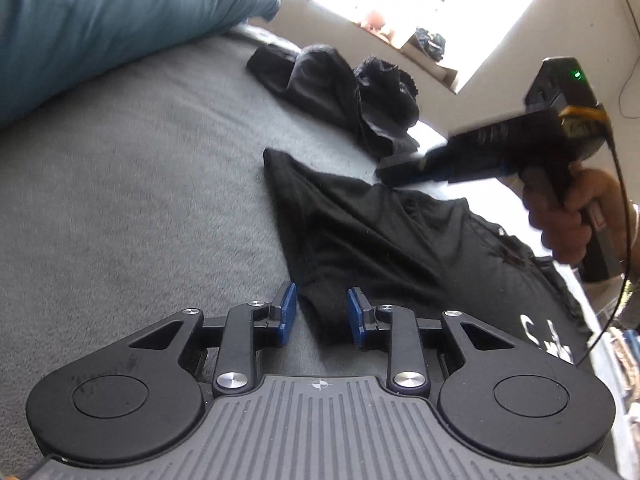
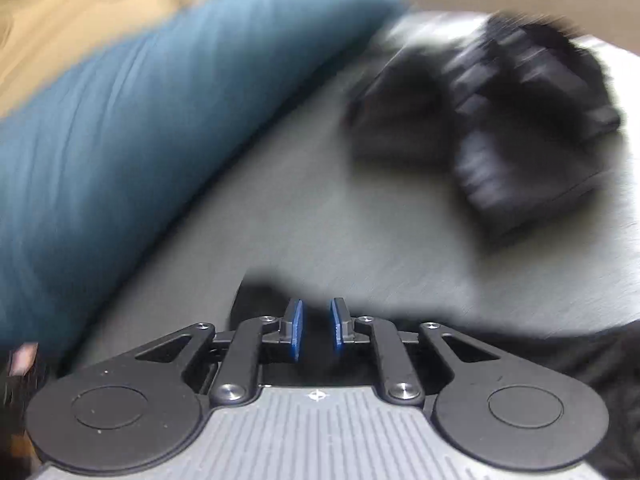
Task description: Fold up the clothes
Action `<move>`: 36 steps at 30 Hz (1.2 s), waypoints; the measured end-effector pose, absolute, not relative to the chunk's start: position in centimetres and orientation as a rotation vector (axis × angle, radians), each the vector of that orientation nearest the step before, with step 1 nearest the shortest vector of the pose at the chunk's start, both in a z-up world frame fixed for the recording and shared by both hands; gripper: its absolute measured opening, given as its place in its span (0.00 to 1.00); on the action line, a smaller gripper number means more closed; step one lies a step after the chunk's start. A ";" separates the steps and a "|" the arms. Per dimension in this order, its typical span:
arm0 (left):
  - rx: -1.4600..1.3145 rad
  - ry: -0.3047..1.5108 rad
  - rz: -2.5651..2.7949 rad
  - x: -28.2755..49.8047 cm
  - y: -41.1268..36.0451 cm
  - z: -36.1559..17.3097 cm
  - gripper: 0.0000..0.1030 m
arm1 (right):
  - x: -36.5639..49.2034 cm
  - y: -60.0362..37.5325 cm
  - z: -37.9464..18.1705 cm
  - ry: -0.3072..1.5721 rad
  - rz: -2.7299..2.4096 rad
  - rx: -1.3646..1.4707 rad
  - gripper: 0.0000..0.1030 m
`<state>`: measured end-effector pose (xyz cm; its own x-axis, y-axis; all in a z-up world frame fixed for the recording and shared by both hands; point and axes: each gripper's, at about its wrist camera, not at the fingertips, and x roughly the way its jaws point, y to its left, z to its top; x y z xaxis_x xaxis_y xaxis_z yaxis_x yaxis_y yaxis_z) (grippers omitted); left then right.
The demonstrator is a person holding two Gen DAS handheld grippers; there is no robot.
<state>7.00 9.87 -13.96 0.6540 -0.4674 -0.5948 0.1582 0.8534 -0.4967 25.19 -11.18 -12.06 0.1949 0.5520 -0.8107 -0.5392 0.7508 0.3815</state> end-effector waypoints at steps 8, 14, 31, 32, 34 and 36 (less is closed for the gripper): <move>-0.417 0.811 -0.402 6.4 9.9 -14.1 0.30 | 27.7 -8.9 -16.0 1.078 0.556 0.221 0.13; -0.482 0.822 -0.395 7.1 9.6 -14.5 0.34 | 26.7 -12.9 -14.0 1.085 0.532 0.313 0.15; -0.477 0.954 -0.285 6.7 10.1 -13.4 0.08 | 20.6 -18.4 -9.8 1.132 0.558 0.227 0.16; -0.467 0.950 -0.277 6.7 10.2 -13.1 0.09 | 20.4 -18.0 -9.7 1.137 0.565 0.199 0.16; -0.433 0.938 -0.251 6.5 10.4 -12.6 0.14 | 19.9 -17.6 -9.6 1.145 0.572 0.154 0.16; -0.370 0.931 -0.206 6.3 10.5 -11.9 0.15 | 19.3 -17.7 -9.5 1.149 0.569 0.133 0.17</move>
<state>6.28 10.55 -11.90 0.5841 -0.3293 -0.7419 0.0138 0.9179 -0.3966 19.34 -17.67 -9.50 0.2852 0.4904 -0.8235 -0.3579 0.8515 0.3832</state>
